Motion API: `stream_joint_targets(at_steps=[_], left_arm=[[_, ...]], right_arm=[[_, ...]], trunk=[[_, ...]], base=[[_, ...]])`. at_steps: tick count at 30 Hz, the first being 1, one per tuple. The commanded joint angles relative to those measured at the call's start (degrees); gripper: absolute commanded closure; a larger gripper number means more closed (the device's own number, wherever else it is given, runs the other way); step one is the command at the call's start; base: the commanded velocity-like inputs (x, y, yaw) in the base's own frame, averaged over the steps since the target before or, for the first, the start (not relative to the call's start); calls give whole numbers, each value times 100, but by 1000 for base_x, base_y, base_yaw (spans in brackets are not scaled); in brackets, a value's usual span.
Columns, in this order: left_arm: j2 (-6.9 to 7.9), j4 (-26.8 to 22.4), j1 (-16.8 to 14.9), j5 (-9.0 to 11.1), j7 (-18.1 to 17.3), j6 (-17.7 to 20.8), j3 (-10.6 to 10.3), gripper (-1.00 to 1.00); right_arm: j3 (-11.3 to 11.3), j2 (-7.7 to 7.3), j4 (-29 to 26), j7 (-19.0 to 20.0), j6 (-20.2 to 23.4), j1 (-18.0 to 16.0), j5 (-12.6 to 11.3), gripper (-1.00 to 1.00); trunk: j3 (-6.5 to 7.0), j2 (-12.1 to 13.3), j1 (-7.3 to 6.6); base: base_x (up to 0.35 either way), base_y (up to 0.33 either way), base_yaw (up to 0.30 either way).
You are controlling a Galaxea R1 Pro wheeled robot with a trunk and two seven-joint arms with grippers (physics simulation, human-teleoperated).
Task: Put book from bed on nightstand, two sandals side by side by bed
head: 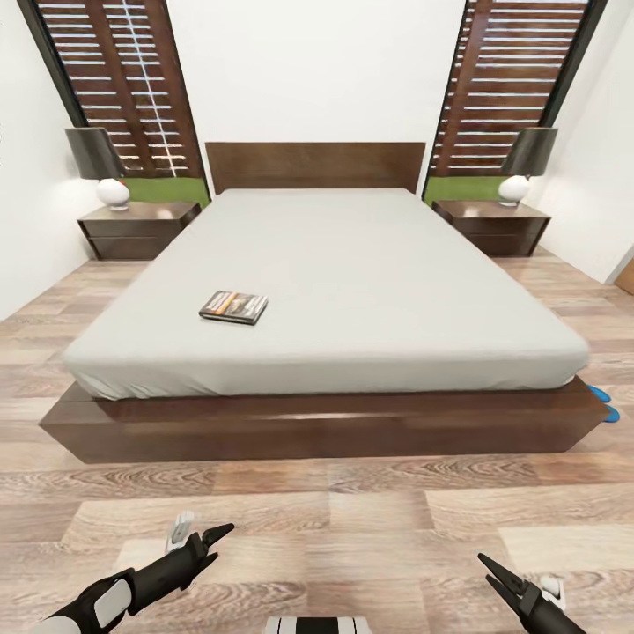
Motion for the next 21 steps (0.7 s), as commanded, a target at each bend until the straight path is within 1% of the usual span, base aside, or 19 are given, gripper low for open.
stream_joint_targets(at_steps=[1, 21], left_arm=[[0, -2, 0, -1, -11, 53, 29, -100], [0, -2, 0, -3, -11, 53, 29, -100]], right_arm=[[42, -4, -1, 21, 59, -4, -60, -100], [40, 68, 7, 8, 41, -4, -63, -100]], trunk=[[-4, -2, -1], [-4, -2, -1]], base=[[2, 328, -14], [0, 329, -3]])
